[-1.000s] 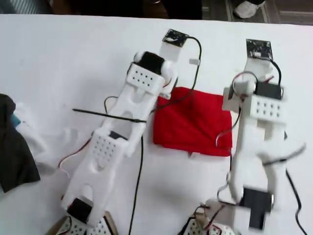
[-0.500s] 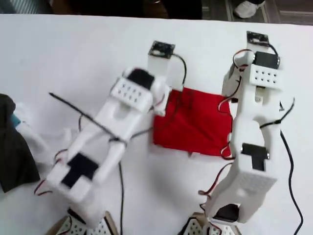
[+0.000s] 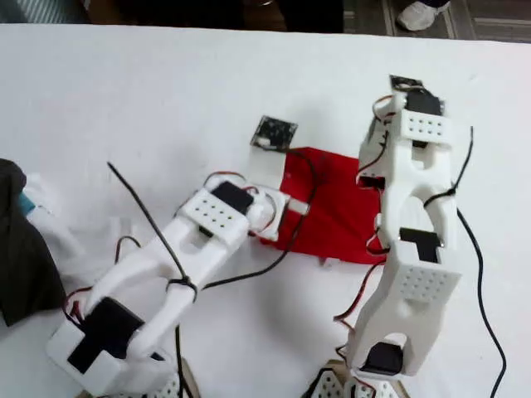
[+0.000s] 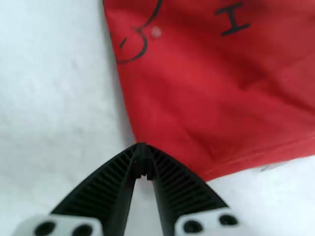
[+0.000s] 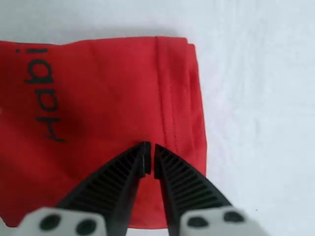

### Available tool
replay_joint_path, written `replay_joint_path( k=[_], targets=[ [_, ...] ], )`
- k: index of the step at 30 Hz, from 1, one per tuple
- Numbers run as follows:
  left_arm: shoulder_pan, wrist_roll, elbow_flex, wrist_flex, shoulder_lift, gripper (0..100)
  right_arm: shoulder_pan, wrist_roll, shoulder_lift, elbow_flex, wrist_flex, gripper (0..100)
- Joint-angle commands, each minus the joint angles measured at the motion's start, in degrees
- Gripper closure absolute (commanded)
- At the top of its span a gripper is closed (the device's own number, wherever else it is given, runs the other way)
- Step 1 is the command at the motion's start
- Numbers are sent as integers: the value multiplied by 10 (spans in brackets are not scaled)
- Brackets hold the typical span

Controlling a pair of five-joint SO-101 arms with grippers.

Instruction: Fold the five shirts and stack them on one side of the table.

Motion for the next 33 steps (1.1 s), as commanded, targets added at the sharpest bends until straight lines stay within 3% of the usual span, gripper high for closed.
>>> replay_joint_path(
  k=[1,10,15,22,28,33],
  targets=[
    [6,4,24,-4,-33,973,-10,-4,0,-25,-15,977],
    [3,4,69,-73,-33,974,15,-3,-1,-25,-34,977],
    [5,4,0,-33,-39,974,6,-4,-2,-39,-29,977],
    [41,132,-12,23,-33,974,0,-4,0,-60,-25,977],
    [47,135,12,20,-33,973,-24,-4,5,-58,-38,977],
    [42,135,63,-36,-4,973,-23,-4,57,-62,-39,977]
  ],
)
